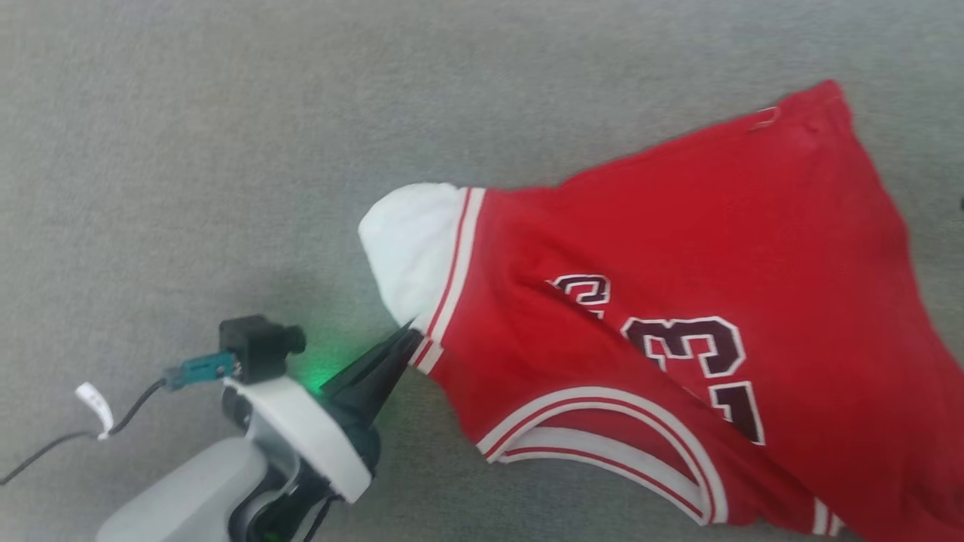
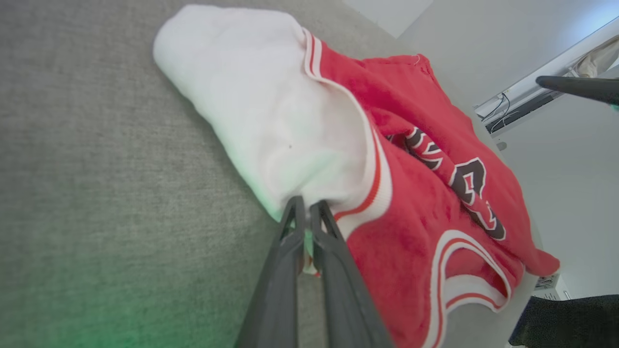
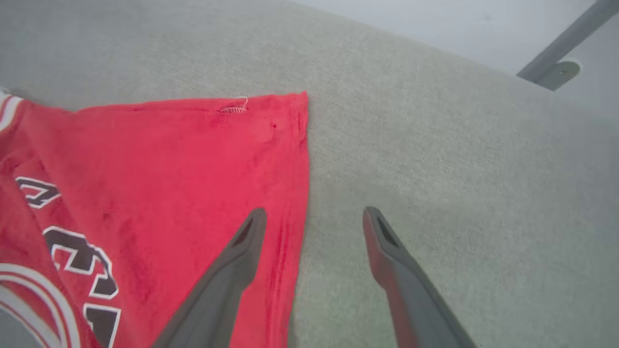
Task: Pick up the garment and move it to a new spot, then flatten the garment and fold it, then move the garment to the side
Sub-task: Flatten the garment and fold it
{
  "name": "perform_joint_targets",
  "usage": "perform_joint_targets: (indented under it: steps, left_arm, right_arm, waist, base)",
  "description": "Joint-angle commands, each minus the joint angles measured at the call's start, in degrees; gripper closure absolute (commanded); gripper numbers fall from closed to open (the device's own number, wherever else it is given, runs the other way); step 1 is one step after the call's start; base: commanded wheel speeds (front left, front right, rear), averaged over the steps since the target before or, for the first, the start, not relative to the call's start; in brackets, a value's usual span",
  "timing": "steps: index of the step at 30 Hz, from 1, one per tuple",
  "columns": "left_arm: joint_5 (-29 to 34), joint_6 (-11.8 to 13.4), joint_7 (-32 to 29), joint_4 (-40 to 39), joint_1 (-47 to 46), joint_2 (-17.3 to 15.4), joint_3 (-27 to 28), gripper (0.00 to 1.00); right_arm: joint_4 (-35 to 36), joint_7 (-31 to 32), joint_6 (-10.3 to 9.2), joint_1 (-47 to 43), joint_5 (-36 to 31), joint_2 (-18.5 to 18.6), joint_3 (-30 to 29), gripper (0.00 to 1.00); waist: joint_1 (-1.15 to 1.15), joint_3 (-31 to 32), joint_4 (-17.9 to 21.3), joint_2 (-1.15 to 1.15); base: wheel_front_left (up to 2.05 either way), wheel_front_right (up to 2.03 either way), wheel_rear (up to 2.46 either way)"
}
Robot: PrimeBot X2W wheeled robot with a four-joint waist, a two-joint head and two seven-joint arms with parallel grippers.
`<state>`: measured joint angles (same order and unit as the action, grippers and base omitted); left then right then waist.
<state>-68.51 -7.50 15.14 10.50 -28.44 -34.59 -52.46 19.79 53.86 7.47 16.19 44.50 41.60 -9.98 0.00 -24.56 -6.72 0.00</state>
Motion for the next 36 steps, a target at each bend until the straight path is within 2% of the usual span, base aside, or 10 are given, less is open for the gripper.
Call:
perform_joint_targets:
  steps: [1,8,14,15,16,17,18,23,28,36]
  left_arm:
    - [-0.1,0.1,-0.1,0.2,-1.6,0.8,-0.3,1.00]
    - [-0.2,0.1,-0.1,1.6,-5.2,3.4,-1.7,1.00]
    - [-0.3,0.1,-0.2,2.8,-6.3,4.8,-2.4,1.00]
    - [-0.4,0.1,-0.2,3.0,-6.4,5.0,-2.4,1.00]
    - [-0.6,0.1,-0.2,3.1,-6.6,5.1,-2.4,1.00]
    - [-0.8,0.1,-0.2,3.2,-6.7,5.1,-2.5,1.00]
    - [-0.9,0.1,-0.2,3.3,-7.0,4.9,-2.3,1.00]
    - [-1.0,0.1,-0.1,3.9,-11.8,3.3,-2.6,1.00]
    - [-4.1,0.1,-0.1,4.8,-21.3,1.6,-1.2,1.00]
    - [-11.3,0.1,-1.3,15.5,-42.9,1.5,6.3,1.00]
  right_arm:
    - [-2.6,-0.4,0.03,3.4,-0.8,0.0,2.4,0.00]
    - [-16.8,0.0,0.03,18.6,-5.3,0.4,14.4,0.00]
    - [-26.6,1.3,0.03,24.4,-6.1,1.3,24.5,0.00]
    - [-27.5,1.0,0.03,24.7,-5.8,1.4,25.3,0.46]
    - [-28.3,0.4,0.03,25.1,-5.4,1.5,25.9,0.76]
    - [-28.9,-0.3,0.03,25.4,-4.7,1.5,26.4,0.93]
    - [-29.3,-1.3,0.03,26.0,-4.3,1.4,26.5,1.00]
    - [-32.5,-9.5,0.02,30.0,-3.5,0.8,23.7,1.00]
    - [-37.7,-18.5,0.02,35.9,-5.6,-2.0,19.5,1.00]
    - [-48.2,-33.2,-0.02,51.1,-13.5,-8.5,11.5,1.00]
  waist:
    - [0.00,-2.2,-2.2,0.00]
    - [0.00,-5.7,-4.4,0.00]
    - [0.00,-6.6,-5.1,0.00]
    - [0.00,-6.6,-5.1,0.00]
    - [0.00,-6.5,-5.2,0.00]
    - [0.00,-6.3,-5.1,0.00]
    - [0.00,-6.2,-5.0,0.00]
    - [0.00,-5.1,-4.0,0.00]
    - [0.00,-4.8,-2.0,0.00]
    - [0.00,-6.0,2.1,0.00]
  base:
    - [0.00,0.00,0.00]
    - [0.00,0.00,0.00]
    - [0.00,0.00,0.00]
    - [0.00,0.00,0.00]
    - [0.00,0.00,0.00]
    - [0.00,0.00,0.00]
    - [0.00,0.00,0.00]
    - [0.00,0.00,0.00]
    - [0.00,0.00,0.00]
    - [0.00,0.00,0.00]
